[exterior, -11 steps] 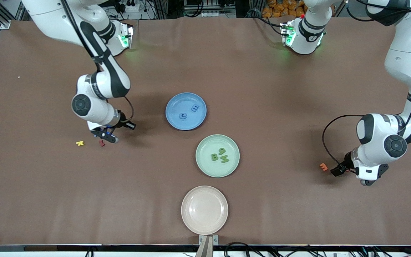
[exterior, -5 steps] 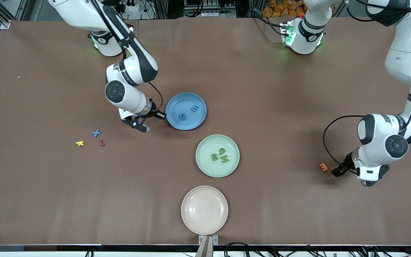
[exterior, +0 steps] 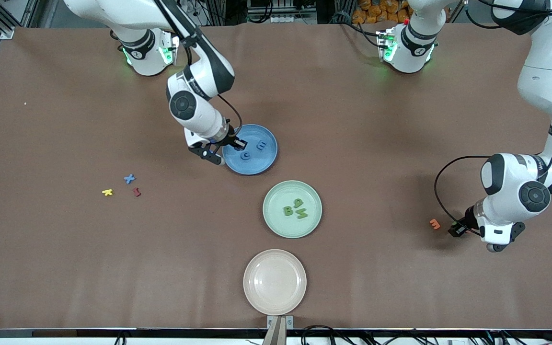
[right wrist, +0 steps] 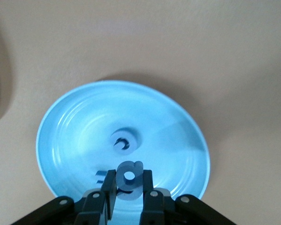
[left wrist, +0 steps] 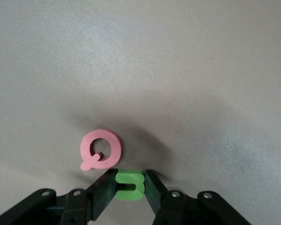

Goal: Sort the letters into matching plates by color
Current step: 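Place the blue g on the blue plate while the left gripper grasps green u, then place the green u on the green plate with the left gripper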

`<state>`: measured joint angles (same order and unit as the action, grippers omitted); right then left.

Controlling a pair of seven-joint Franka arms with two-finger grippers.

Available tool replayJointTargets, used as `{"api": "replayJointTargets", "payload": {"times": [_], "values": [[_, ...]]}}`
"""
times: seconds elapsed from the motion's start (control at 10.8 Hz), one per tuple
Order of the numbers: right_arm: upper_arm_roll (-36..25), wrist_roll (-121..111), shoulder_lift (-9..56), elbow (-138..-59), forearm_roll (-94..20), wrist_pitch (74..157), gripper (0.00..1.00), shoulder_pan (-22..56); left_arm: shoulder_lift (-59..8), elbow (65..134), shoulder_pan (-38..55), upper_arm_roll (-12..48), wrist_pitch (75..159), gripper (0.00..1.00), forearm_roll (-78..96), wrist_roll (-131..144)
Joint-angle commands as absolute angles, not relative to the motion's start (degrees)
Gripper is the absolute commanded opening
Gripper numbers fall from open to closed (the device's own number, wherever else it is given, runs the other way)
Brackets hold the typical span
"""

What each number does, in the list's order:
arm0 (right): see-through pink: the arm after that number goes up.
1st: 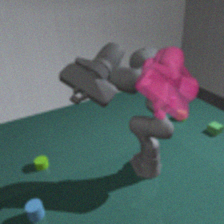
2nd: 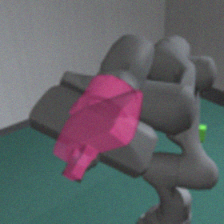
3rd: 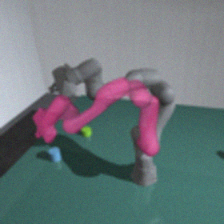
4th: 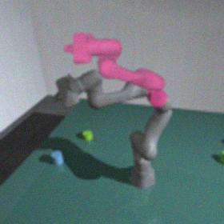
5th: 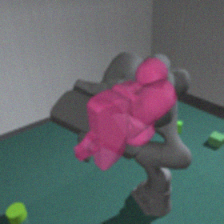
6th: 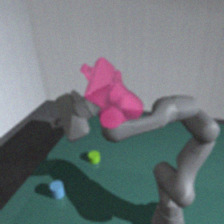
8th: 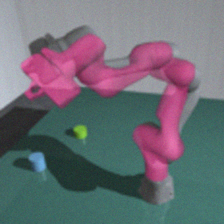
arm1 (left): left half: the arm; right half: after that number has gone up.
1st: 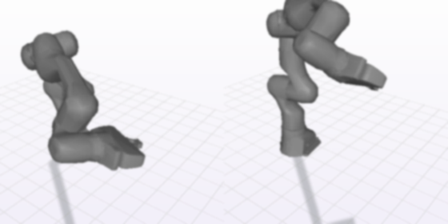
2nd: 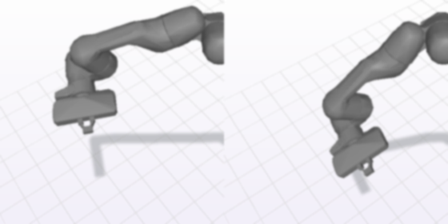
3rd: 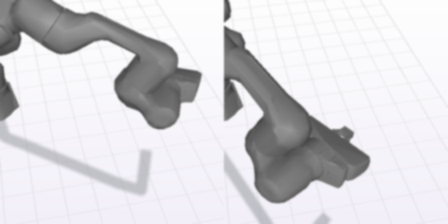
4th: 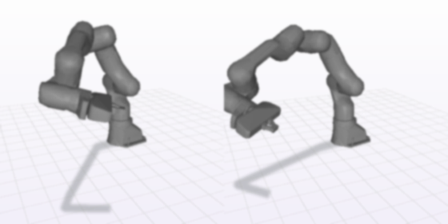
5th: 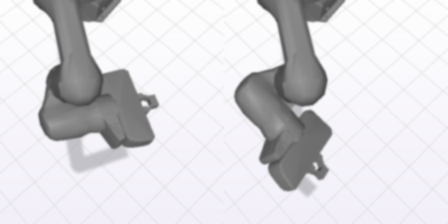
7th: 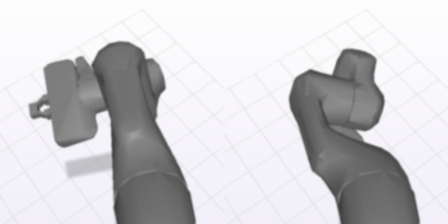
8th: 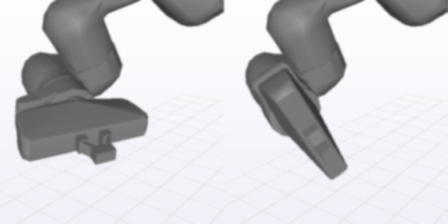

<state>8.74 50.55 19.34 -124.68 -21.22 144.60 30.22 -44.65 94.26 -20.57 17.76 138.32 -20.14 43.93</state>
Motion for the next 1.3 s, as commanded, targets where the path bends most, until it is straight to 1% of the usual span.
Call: {"api": "replayJointTargets", "payload": {"times": [0.0,0.09,0.28,0.37,0.46,0.56,0.65,0.74,0.83,0.93,1.02,1.21], "values": [[8.61,52.73,18.98,-125.42,-22.24,145.02,0.0,31.99,-44.13,94.04,-19.61,19.24,138.78,0.0,-21.19,45.25],[8.79,52.73,18.9,-125.85,-22.15,144.5,0.0,31.99,-43.77,93.69,-18.64,19.51,138.78,0.0,-21.18,47.09],[10.36,52.82,18.98,-126.47,-22.15,143.79,0.04,32.52,-43.77,90.37,-14.09,19.6,138.6,0.0,-20.66,51.91],[10.46,52.91,18.98,-126.74,-22.15,143.79,0.1,32.78,-43.77,90.26,-12.41,19.69,138.6,0.0,-20.74,55.77],[10.46,53.52,18.98,-126.65,-22.24,144.22,0.24,33.48,-43.68,90.18,-10.04,19.77,138.69,0.0,-20.83,59.9],[10.46,54.48,19.25,-126.65,-22.15,144.49,0.57,34.1,-43.77,89.04,-7.15,19.78,138.69,0.0,-20.74,63.77],[10.46,54.58,19.51,-126.65,-22.15,144.58,0.75,34.28,-43.86,88.77,-3.99,19.78,138.69,0.0,-20.74,68.07],[10.46,54.58,19.51,-126.65,-22.15,144.75,0.89,34.28,-43.86,88.77,-1.0,19.78,138.69,0.0,-20.74,72.38],[10.37,54.58,19.51,-126.65,-22.15,144.76,0.97,34.28,-43.94,88.68,2.34,19.78,138.69,0.0,-20.83,75.9],[10.37,54.49,19.42,-126.74,-22.15,144.67,0.98,34.02,-43.95,87.81,5.68,19.69,138.69,0.0,-20.83,78.98],[10.46,54.32,18.9,-126.83,-22.06,144.15,0.97,33.4,-44.21,86.58,8.58,19.69,138.69,0.0,-20.83,81.97],[10.37,48.04,14.52,-129.98,-21.62,140.21,0.96,27.89,-44.03,85.17,13.51,19.77,138.78,0.0,-20.74,85.85]]}}
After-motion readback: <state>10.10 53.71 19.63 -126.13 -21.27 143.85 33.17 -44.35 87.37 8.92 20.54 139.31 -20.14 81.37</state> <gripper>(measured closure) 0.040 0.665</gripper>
